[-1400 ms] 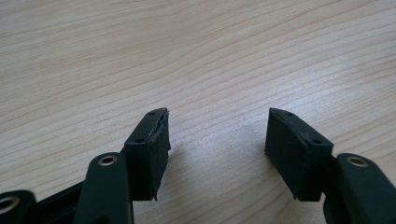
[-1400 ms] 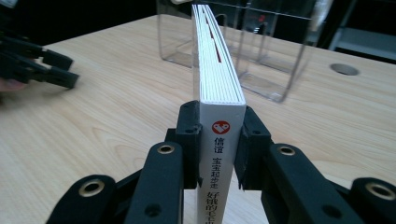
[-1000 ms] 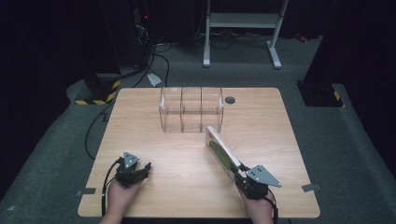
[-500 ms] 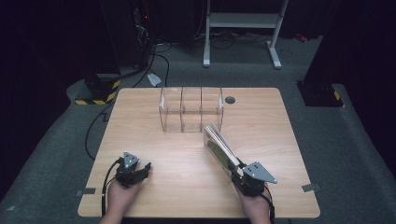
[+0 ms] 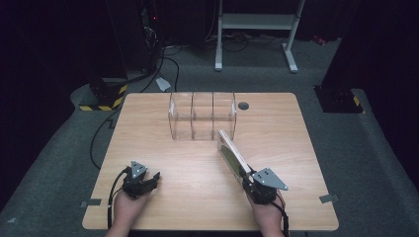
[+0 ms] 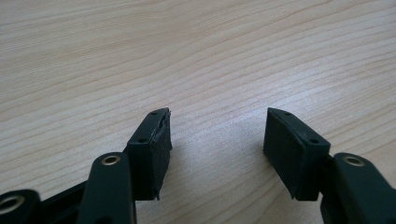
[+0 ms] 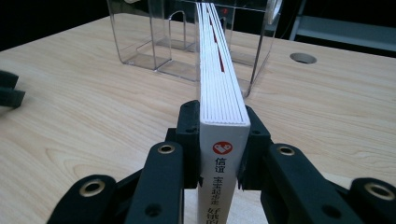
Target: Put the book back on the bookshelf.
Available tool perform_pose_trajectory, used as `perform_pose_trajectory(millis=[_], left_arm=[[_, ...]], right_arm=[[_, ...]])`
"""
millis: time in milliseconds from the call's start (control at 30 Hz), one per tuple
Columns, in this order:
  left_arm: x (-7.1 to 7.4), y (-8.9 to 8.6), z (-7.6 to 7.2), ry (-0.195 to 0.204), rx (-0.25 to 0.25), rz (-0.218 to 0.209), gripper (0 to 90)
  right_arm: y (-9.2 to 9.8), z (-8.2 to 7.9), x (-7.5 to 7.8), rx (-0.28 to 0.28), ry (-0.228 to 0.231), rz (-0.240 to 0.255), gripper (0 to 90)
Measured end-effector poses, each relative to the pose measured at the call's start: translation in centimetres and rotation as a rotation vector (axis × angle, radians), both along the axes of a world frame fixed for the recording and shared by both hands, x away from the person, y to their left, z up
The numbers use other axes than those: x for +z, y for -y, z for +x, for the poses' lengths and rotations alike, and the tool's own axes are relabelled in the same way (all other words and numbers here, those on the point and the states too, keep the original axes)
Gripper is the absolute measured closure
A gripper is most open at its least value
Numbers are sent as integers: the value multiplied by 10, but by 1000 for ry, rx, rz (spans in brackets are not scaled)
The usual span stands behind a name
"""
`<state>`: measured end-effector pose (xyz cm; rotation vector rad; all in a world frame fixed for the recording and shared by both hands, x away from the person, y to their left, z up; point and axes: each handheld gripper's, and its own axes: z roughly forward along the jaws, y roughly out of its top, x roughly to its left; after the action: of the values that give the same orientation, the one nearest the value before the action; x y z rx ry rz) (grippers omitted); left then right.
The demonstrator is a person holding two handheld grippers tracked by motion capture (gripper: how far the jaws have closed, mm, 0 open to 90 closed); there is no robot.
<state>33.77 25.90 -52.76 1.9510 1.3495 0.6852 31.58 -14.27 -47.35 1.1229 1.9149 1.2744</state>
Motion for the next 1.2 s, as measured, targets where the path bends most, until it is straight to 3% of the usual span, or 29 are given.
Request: perform_pose_trajectory(millis=[167,300,867,1100,1200], left_arm=[[0,0,1,3,3,-3,414],[0,0,0,3,0,6,416],[0,0,0,4,1,6,420],[0,0,0,-1,2,3,419],[0,-2,2,-16,1,-32,413]], right_arm=[[-2,6,10,-10,-11,10,748],[-8,15,23,-31,-3,-12,749],[-23,50,45,-90,53,-5,749],[-32,69,48,-120,45,2,749],[-39,81,49,-131,51,-10,749]])
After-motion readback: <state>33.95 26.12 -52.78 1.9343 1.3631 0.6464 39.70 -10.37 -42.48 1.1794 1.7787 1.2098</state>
